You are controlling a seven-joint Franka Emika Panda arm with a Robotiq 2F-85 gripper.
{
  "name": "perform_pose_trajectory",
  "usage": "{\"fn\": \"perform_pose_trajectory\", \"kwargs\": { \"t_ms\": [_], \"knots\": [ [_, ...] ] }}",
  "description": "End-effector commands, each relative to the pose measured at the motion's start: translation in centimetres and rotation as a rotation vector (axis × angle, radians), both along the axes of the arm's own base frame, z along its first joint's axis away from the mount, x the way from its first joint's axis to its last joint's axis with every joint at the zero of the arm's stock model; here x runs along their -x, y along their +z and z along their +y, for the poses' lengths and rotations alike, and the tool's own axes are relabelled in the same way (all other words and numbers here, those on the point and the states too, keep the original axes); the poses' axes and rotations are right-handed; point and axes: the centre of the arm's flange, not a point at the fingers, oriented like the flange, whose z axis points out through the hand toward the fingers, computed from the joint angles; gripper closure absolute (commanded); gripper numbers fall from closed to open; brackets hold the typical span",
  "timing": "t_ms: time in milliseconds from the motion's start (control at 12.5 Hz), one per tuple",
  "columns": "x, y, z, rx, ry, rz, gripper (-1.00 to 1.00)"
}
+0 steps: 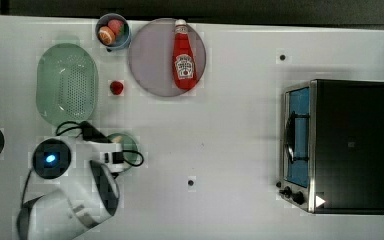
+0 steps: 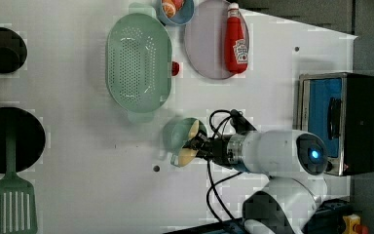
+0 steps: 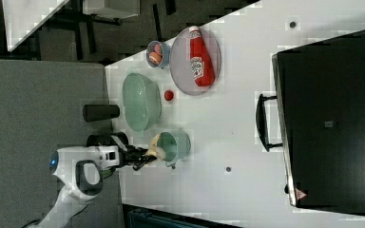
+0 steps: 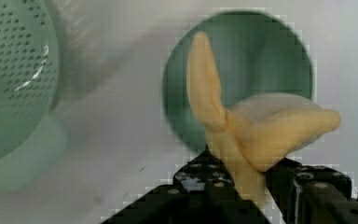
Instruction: Pick Banana and place it in mug.
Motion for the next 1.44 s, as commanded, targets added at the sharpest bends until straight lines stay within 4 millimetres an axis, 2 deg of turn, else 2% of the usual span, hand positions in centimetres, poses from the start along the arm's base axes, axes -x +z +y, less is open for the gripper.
{"fn": "perform_pose_trajectory", "kwargs": {
  "t_ms": [80,400,560,720,880,1040,1280,1440],
  "knots": [
    [-1.8,1.8,-2.0,-0.009,-0.111,-0.042,-0.07],
    [-2.1,2.1,-2.1,-0.017,-0.116,-0.061,-1.0],
    [-2.5,2.7,-2.4,-0.02,-0.127,-0.075,-1.0],
    [-3.6,5.3,-3.9,-0.014,-0.161,-0.103,-1.0],
    [-4.6,9.6,-6.4,0.015,-0.191,-0.107,-1.0],
    [-5.4,15.1,-9.7,0.037,-0.174,-0.098,-1.0],
    [-6.4,23.3,-16.1,0.03,-0.214,-0.115,-1.0],
    [-6.2,27.6,-20.3,0.018,-0.251,-0.117,-1.0]
  ]
}}
